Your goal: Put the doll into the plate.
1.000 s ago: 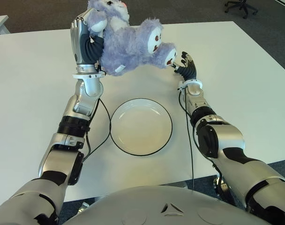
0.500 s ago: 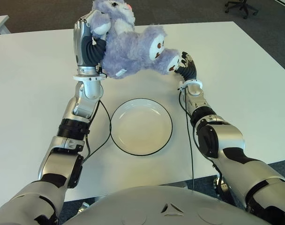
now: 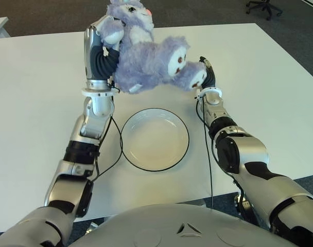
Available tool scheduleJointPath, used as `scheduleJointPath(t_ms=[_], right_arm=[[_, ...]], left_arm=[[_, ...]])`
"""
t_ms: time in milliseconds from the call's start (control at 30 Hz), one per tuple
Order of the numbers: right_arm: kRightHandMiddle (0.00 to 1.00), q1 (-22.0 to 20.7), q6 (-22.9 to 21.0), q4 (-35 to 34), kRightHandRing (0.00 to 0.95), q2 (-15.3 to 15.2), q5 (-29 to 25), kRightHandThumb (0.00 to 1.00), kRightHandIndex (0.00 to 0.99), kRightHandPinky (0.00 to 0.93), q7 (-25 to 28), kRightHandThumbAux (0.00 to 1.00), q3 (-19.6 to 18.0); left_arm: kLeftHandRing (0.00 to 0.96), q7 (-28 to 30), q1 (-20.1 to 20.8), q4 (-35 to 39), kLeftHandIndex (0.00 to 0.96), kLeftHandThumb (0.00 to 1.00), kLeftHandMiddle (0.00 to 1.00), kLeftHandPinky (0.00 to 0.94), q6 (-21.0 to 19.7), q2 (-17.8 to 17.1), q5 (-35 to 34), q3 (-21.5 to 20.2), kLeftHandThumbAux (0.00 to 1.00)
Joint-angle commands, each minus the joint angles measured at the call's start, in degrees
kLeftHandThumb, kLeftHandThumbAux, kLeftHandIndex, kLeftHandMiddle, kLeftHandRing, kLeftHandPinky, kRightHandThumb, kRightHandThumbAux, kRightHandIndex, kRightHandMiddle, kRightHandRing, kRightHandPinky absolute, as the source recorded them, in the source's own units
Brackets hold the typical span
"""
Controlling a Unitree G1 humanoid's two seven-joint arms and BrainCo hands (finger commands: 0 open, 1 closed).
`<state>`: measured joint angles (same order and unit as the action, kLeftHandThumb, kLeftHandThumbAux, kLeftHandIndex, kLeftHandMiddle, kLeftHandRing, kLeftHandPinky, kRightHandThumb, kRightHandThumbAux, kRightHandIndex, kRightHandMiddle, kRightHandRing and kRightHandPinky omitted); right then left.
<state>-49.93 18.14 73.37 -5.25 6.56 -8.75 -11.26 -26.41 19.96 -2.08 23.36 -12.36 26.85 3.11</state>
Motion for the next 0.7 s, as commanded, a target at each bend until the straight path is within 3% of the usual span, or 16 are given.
scheduleJointPath(t_ms=[33,400,700], right_arm=[[0.058,5.89,-6.43,4.47,0.034,1.42,-0.28,0.103,0.073,0.018,0.18,0.739,-0.08],[0.058,5.91,-6.44,4.45,0.035,1.42,-0.47,0.097,0.075,0.026,0.21,0.726,-0.23],[0.063,5.96,-6.38,4.46,0.039,1.33,-0.35,0.107,0.078,0.029,0.13,0.724,-0.13]], left_arm=[[0.806,1.9,-1.35,2.03,0.405,0.851,0.544,0.806,-1.08,0.86,-1.23,-0.74,0.665],[0.81,1.9,-2.83,4.34,0.403,0.85,0.54,0.801,0.48,1.34,0.15,-0.6,0.666],[0.803,6.49,-5.42,8.32,0.4,0.85,0.538,0.786,0.13,2.06,-2.81,0.67,0.667]])
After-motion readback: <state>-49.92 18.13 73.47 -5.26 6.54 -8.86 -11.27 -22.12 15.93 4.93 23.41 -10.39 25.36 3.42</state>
